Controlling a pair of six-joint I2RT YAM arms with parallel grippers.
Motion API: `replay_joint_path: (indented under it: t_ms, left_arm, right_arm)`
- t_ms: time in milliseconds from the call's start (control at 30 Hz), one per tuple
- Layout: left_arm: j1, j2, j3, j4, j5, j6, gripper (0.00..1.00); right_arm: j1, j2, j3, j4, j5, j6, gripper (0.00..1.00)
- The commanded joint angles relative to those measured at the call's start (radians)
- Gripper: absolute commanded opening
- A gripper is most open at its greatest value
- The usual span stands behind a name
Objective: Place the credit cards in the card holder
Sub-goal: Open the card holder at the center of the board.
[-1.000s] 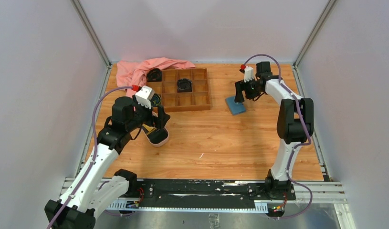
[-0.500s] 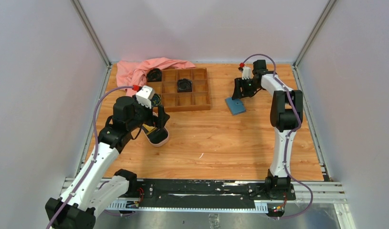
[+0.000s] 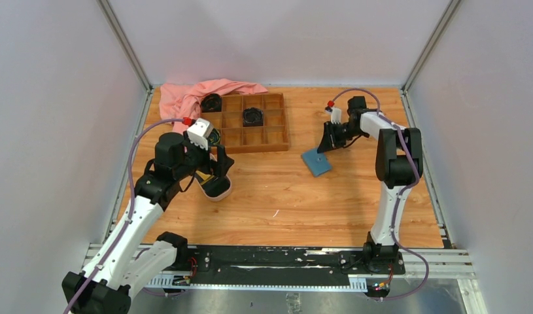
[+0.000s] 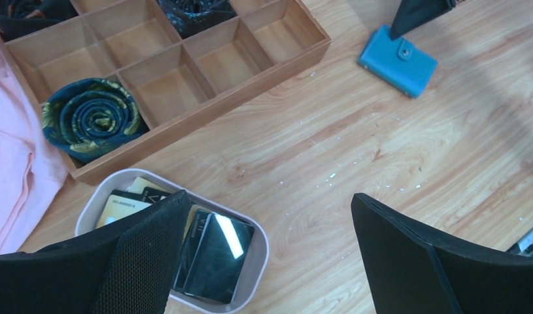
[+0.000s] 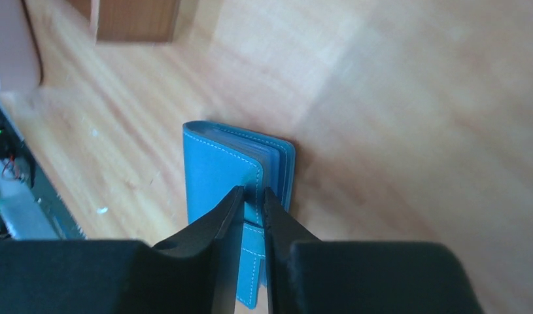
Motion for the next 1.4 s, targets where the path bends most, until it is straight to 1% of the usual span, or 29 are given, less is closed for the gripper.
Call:
replay_joint_path:
  t_ms: [0,133,267,367,433,500,567,600,667,733,767,833,867,933,1000,1067,1100,1133,1167,1200,1267,1333,1367]
  left_arm:
    - [-0.002,-0.015,-0.017,0.032,0.069,-0.003,0.99]
    - [-0.002,-0.021,-0.029,0.077,0.134,-0.051,0.99]
    - [-0.002,-0.023,-0.053,0.14,0.205,-0.152,0.98]
    - [-0.002,-0.031,-0.113,0.212,0.253,-0.284,0.98]
    - [-0.004,-0.042,-0.166,0.261,0.278,-0.366,0.97]
    - [-0.023,-0.062,-0.205,0.307,0.275,-0.428,0.96]
    - [-0.061,-0.089,-0.231,0.317,0.238,-0.458,0.96]
    - [-0.087,-0.105,-0.242,0.318,0.213,-0.465,0.96]
    - [-0.153,-0.128,-0.263,0.321,0.152,-0.481,0.96]
    - [-0.217,-0.142,-0.282,0.326,0.093,-0.486,0.96]
    - [-0.25,-0.146,-0.29,0.329,0.063,-0.488,0.95]
    - [-0.304,-0.144,-0.311,0.34,0.02,-0.497,0.95]
    - [-0.326,-0.138,-0.332,0.38,0.007,-0.51,0.95]
    - [-0.363,-0.12,-0.365,0.44,-0.022,-0.537,0.94]
    - [-0.397,-0.089,-0.388,0.504,-0.045,-0.557,0.93]
    - [-0.427,-0.052,-0.393,0.529,-0.067,-0.567,0.92]
    - [-0.442,-0.034,-0.392,0.533,-0.08,-0.567,0.91]
    - [-0.454,-0.015,-0.391,0.539,-0.094,-0.568,0.9]
    - [-0.467,0.003,-0.389,0.548,-0.105,-0.57,0.88]
    - [-0.476,0.024,-0.387,0.555,-0.112,-0.574,0.86]
    - [-0.496,0.071,-0.375,0.562,-0.125,-0.58,0.86]
    - [-0.508,0.109,-0.363,0.565,-0.145,-0.582,0.86]
    - [-0.511,0.124,-0.361,0.567,-0.158,-0.585,0.84]
  right_arm:
    - [0.027,-0.124,-0.144,-0.052,-0.085,-0.048,0.19]
    - [0.097,-0.218,-0.282,-0.049,-0.112,-0.056,0.16]
    - [0.198,-0.307,-0.39,-0.045,-0.115,-0.074,0.16]
    - [0.286,-0.355,-0.468,-0.012,-0.121,-0.076,0.16]
    - [0.334,-0.37,-0.478,-0.001,-0.117,-0.084,0.16]
    - [0.353,-0.371,-0.46,-0.016,-0.13,-0.099,0.23]
    - [0.36,-0.377,-0.433,-0.054,-0.134,-0.141,0.36]
    - [0.359,-0.388,-0.421,-0.077,-0.128,-0.178,0.43]
    - [0.36,-0.424,-0.405,-0.131,-0.107,-0.26,0.62]
    - [0.36,-0.488,-0.407,-0.162,-0.087,-0.328,0.76]
    - [0.36,-0.523,-0.41,-0.173,-0.076,-0.373,0.78]
    - [0.36,-0.596,-0.423,-0.199,-0.074,-0.459,0.79]
    - [0.36,-0.646,-0.441,-0.21,-0.083,-0.508,0.8]
    - [0.362,-0.721,-0.488,-0.215,-0.108,-0.618,0.85]
    - [0.363,-0.804,-0.562,-0.207,-0.144,-0.766,0.85]
    - [0.364,-0.892,-0.666,-0.168,-0.189,-0.927,0.85]
    - [0.365,-0.93,-0.714,-0.155,-0.216,-1.032,0.86]
    - [0.364,-0.961,-0.756,-0.15,-0.242,-1.128,0.91]
    - [0.369,-0.967,-0.775,-0.15,-0.253,-1.196,0.98]
    - [0.373,-0.953,-0.77,-0.152,-0.252,-1.207,1.0]
    - [0.393,-0.911,-0.74,-0.158,-0.222,-1.209,1.0]
    - [0.446,-0.878,-0.721,-0.127,-0.126,-1.192,0.98]
    - [0.471,-0.865,-0.722,-0.079,-0.069,-1.14,0.96]
